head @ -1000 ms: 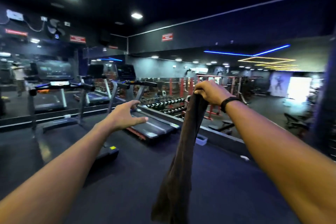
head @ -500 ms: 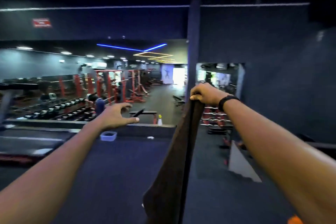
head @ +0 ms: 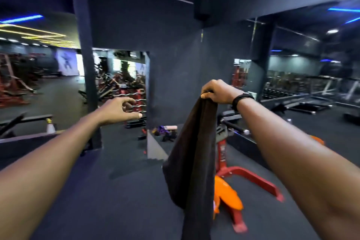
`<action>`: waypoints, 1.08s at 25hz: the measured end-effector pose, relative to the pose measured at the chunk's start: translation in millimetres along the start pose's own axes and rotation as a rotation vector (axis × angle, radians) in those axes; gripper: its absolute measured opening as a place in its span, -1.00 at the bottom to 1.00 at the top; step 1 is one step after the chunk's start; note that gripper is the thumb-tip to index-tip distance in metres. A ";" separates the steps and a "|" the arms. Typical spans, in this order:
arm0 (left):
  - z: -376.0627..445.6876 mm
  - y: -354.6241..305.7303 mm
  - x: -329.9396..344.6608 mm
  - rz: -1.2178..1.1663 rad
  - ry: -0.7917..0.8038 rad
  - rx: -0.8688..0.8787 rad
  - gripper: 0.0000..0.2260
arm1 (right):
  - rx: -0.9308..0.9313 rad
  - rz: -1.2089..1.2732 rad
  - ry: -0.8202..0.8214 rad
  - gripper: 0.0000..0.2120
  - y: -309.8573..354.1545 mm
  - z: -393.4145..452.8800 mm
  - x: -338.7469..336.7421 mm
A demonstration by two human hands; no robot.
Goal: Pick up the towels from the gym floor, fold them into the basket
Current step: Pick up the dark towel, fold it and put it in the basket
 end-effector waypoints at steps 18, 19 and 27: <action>157.2 -221.4 354.0 -0.128 0.223 0.194 -0.46 | 0.291 -0.251 0.032 -0.91 -420.4 -74.4 -11.3; 174.8 -223.2 371.0 -0.134 0.231 0.192 -0.47 | 0.286 -0.248 0.042 -0.90 -437.5 -63.1 -3.3; 308.1 -248.5 463.5 -0.209 0.266 0.172 -0.61 | 0.111 -0.064 0.042 -0.89 -510.7 76.4 61.8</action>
Point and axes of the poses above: each hand's wrist, its own z-axis towards the middle knuckle, its own x-axis out of the palm, y = z × x, the point moved 7 cm from there along z, towards the middle knuckle, and after that the axes turned 14 degrees about -y, right-handed, at the moved point
